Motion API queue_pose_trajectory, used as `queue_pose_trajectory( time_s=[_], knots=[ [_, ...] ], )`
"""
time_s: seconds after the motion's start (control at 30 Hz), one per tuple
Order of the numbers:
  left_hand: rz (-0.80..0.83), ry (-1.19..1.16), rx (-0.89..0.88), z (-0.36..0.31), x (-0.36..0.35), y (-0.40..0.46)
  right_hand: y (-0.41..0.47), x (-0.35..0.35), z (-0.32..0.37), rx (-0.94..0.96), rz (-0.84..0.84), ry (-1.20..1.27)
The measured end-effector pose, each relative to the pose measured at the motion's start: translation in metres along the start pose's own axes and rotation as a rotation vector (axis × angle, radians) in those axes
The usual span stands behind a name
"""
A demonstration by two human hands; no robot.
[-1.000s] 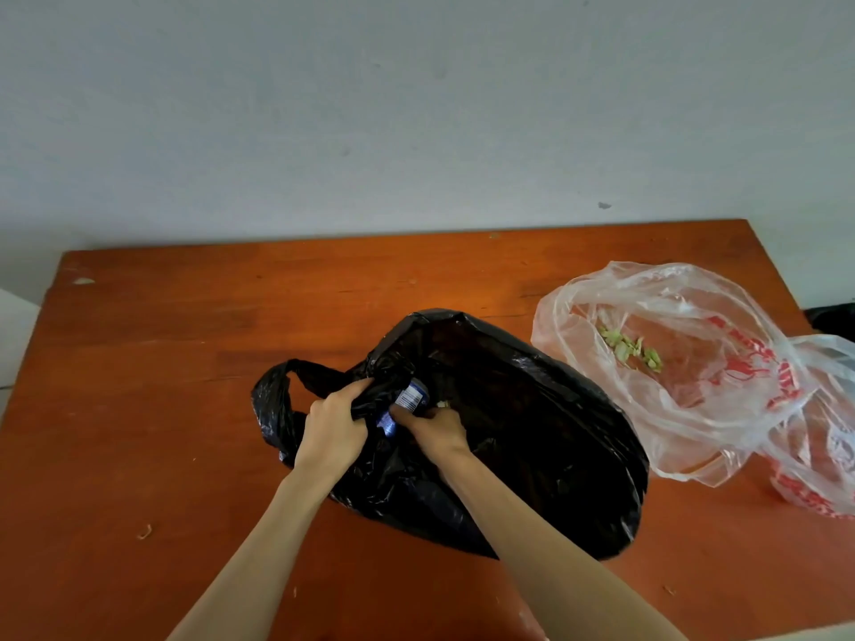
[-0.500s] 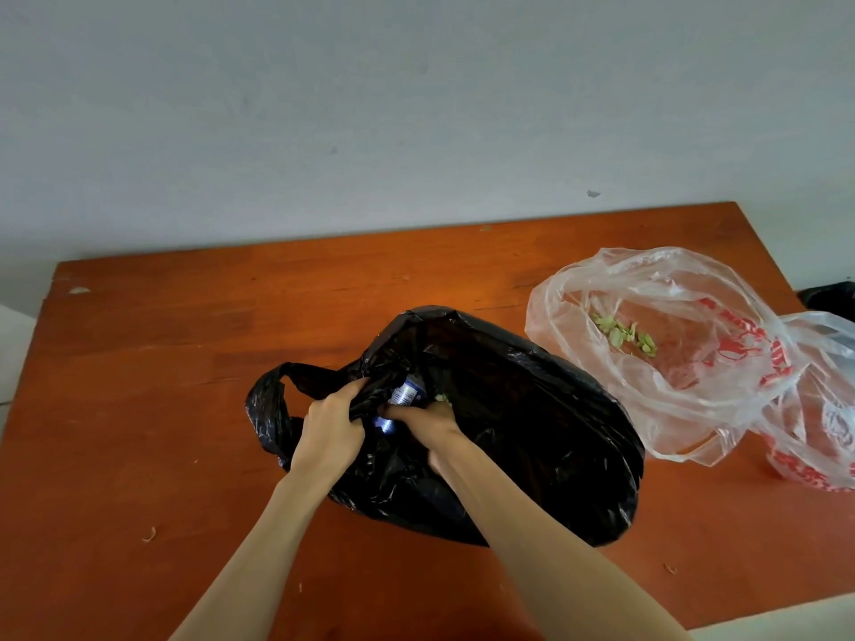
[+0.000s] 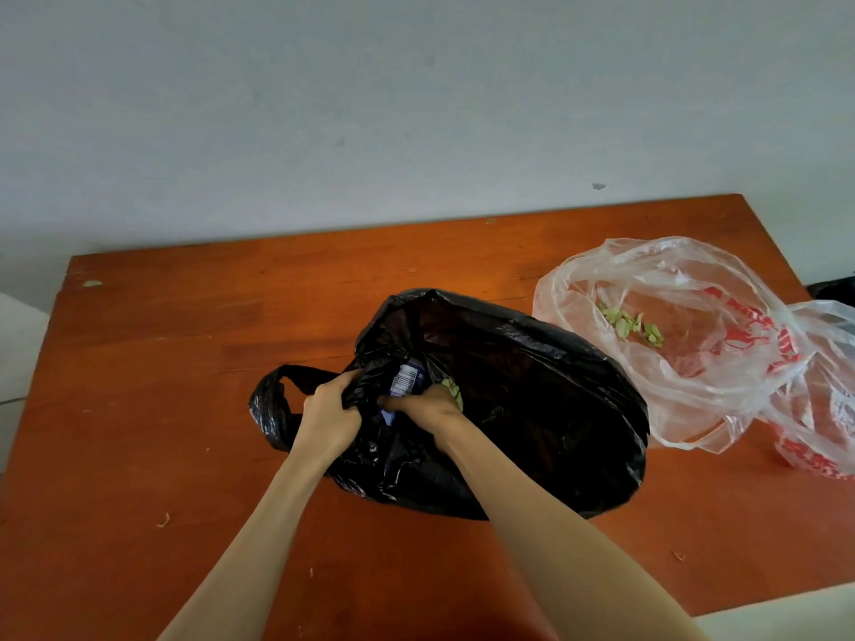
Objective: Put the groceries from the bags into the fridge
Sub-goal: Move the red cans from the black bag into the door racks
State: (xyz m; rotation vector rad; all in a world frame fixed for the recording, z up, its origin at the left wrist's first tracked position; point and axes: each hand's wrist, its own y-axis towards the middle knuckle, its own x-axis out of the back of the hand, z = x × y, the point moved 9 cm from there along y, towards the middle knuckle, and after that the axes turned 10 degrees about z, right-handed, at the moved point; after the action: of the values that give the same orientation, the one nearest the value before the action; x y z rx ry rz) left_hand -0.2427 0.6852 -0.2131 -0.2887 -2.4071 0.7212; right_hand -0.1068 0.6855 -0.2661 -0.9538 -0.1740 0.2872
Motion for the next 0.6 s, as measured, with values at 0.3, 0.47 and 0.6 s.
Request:
queue_pose_trajectory(
  time_s=[0.3, 0.47, 0.6],
  knots=[
    [-0.009, -0.009, -0.052, -0.01, -0.01, -0.009, 0.0, 0.004, -0.012, -0.004, -0.095, 0.127],
    [0.009, -0.01, -0.053, -0.008, -0.017, -0.01, -0.002, 0.012, -0.026, 0.017, -0.159, 0.16],
    [0.002, -0.014, -0.048, -0.008, -0.018, -0.012, -0.009, 0.025, -0.031, 0.055, -0.193, 0.236]
  ],
)
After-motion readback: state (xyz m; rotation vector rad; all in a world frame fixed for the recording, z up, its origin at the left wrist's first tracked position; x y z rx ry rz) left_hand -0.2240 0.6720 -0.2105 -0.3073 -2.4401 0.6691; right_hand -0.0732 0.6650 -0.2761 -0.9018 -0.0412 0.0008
